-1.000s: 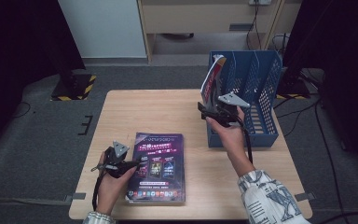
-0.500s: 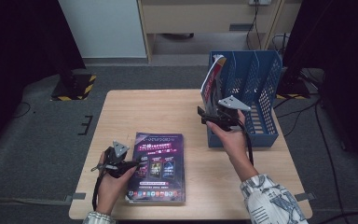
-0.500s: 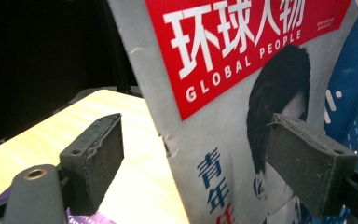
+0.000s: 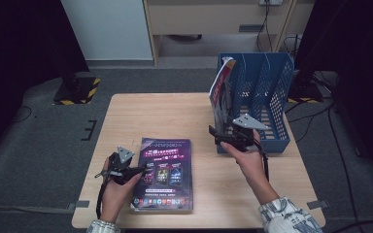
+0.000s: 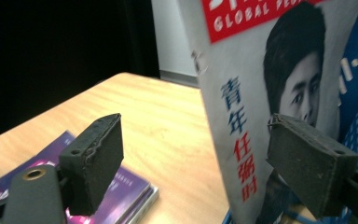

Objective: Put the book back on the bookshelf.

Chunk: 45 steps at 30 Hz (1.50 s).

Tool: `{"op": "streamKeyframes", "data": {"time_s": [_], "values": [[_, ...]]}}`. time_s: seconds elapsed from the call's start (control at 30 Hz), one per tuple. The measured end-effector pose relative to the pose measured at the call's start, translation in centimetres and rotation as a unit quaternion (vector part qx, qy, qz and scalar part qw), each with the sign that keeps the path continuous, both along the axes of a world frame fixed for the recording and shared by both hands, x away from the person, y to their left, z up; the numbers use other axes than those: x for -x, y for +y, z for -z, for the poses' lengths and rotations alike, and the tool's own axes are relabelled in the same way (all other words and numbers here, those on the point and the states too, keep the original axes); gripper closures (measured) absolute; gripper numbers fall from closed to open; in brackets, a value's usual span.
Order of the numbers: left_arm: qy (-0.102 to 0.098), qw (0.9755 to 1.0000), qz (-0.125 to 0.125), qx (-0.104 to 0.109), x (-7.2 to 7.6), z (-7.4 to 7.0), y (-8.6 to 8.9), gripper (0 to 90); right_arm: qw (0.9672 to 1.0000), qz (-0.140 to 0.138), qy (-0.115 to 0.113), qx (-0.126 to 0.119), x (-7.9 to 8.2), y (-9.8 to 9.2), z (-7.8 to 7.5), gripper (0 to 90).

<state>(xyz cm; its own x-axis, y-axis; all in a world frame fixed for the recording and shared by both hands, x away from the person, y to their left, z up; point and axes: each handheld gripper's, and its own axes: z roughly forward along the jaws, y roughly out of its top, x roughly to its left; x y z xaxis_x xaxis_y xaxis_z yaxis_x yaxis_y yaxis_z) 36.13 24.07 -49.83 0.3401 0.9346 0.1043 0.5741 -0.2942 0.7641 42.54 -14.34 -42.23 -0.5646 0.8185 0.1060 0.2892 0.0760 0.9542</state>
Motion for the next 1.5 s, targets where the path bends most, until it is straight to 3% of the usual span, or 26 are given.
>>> {"op": "streamKeyframes", "data": {"time_s": [0.3,0.63,1.07,1.23,1.3,1.5], "values": [[0.0,1.0,-0.004,0.002,-0.1,0.0,0.1,12.6,0.9997,-0.02,0.012,0.0,1.6,-0.4,1.6,16.2],[-0.001,1.0,0.001,0.009,0.0,-0.1,0.1,12.8,0.999,-0.035,0.02,0.02,3.1,-0.3,3.4,19.7],[-0.003,0.9993,0.006,0.038,-0.4,-0.2,0.1,13.6,0.9976,-0.055,0.035,0.025,4.0,0.7,4.4,19.4],[0.003,0.9991,0.017,0.039,-0.6,0.1,0.0,18.6,0.9942,-0.09,0.045,0.036,4.5,1.5,5.2,28.2],[0.006,0.9987,0.022,0.046,-0.6,0.2,0.1,22.9,0.992,-0.106,0.046,0.051,4.7,2.2,5.5,29.4],[0.017,0.9969,0.04,0.066,-0.7,0.3,-0.1,31.3,0.9885,-0.127,0.052,0.064,5.1,3.4,6.1,28.8]]}}
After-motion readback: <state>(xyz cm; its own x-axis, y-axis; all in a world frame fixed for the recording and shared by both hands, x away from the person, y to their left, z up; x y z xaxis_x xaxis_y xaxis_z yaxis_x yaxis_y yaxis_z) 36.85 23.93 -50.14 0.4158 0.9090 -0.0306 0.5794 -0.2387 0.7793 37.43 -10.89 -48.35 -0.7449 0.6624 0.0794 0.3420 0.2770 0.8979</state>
